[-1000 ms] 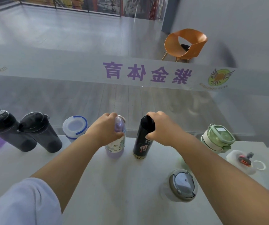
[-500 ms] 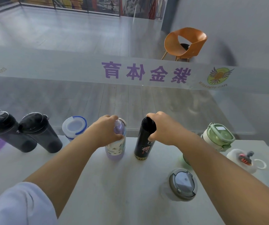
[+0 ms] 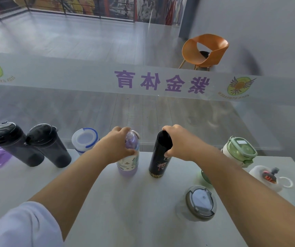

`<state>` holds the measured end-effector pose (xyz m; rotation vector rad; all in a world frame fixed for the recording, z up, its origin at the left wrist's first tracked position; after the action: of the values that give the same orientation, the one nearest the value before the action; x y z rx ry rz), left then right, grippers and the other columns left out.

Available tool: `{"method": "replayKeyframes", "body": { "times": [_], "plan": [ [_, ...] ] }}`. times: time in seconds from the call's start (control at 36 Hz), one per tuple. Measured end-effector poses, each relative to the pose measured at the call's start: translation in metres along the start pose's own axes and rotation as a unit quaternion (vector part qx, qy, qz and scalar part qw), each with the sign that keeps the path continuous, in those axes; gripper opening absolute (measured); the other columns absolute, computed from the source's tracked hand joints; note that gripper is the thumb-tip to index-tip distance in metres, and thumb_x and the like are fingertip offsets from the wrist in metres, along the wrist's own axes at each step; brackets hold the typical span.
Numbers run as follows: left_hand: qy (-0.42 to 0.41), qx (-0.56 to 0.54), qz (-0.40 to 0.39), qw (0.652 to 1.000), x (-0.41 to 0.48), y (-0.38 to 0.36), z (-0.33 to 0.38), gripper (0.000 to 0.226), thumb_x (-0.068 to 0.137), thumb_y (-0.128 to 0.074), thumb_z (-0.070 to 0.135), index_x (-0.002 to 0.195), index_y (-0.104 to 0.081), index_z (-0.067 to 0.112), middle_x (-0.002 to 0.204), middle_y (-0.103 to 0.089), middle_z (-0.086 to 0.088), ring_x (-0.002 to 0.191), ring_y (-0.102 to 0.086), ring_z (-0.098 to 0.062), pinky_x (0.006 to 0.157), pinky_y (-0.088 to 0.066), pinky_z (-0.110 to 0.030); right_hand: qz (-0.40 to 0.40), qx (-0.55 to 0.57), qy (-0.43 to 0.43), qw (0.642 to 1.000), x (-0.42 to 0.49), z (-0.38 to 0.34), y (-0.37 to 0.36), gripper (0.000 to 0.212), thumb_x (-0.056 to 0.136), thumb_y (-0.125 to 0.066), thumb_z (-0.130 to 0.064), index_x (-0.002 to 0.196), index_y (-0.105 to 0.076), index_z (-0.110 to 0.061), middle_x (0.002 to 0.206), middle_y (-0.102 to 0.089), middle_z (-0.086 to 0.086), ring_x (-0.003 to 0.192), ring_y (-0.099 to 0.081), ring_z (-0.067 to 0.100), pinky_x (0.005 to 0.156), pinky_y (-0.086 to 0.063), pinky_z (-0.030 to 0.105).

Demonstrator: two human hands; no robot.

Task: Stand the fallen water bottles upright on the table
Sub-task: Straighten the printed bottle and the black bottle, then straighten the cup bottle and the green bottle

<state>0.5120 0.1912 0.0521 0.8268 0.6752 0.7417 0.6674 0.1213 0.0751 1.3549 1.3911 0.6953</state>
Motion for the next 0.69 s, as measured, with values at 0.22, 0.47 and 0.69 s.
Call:
{"method": "replayKeyframes", "body": {
  "times": [0.22, 0.47, 0.69],
  "plan": [
    [-0.012, 0.053, 0.046, 0.997, -0.019, 0.02, 0.004, 0.057, 0.08, -0.066, 0.039, 0.13, -0.046, 0.019, 0.129, -0.046, -0.006, 0.106, -0.054, -0.025, 0.08, -0.045, -0.029, 0.036, -0.003, 0.005, 0.999, -0.018, -0.003, 0.018, 0.069, 0.083, -0.067, -0.034, 0.141, -0.033, -0.016, 0.135, -0.044, 0.008, 0.116, -0.049, 0.029, 0.088, -0.046, 0.037],
    [-0.041, 0.095, 0.057, 0.993, -0.052, 0.034, 0.017, 0.04, 0.08, -0.065, 0.041, 0.112, -0.06, 0.019, 0.111, -0.06, -0.004, 0.088, -0.054, -0.019, 0.074, -0.044, -0.03, 0.063, -0.004, -0.048, 0.997, -0.072, 0.01, 0.031, 0.057, 0.086, -0.062, -0.039, 0.135, -0.044, -0.018, 0.13, -0.055, 0.006, 0.115, -0.053, 0.026, 0.091, -0.045, 0.036],
    [-0.086, 0.115, 0.018, 0.99, -0.082, -0.001, 0.046, 0.033, 0.079, -0.063, 0.049, 0.105, -0.059, 0.028, 0.093, -0.056, 0.009, 0.081, -0.053, -0.016, 0.072, -0.041, -0.027, 0.063, -0.011, -0.121, 0.991, -0.136, 0.039, 0.019, 0.055, 0.085, -0.061, -0.046, 0.132, -0.045, -0.023, 0.128, -0.056, -0.001, 0.11, -0.055, 0.021, 0.09, -0.048, 0.039]
  ]
}}
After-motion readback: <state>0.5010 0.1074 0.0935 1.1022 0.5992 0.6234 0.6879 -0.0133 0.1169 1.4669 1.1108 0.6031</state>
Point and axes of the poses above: each hand's wrist, its own x-axis towards the middle knuckle, its own y-axis out of the back of the hand, z = x × y, the point moved 9 cm from there along x, towards the middle knuckle
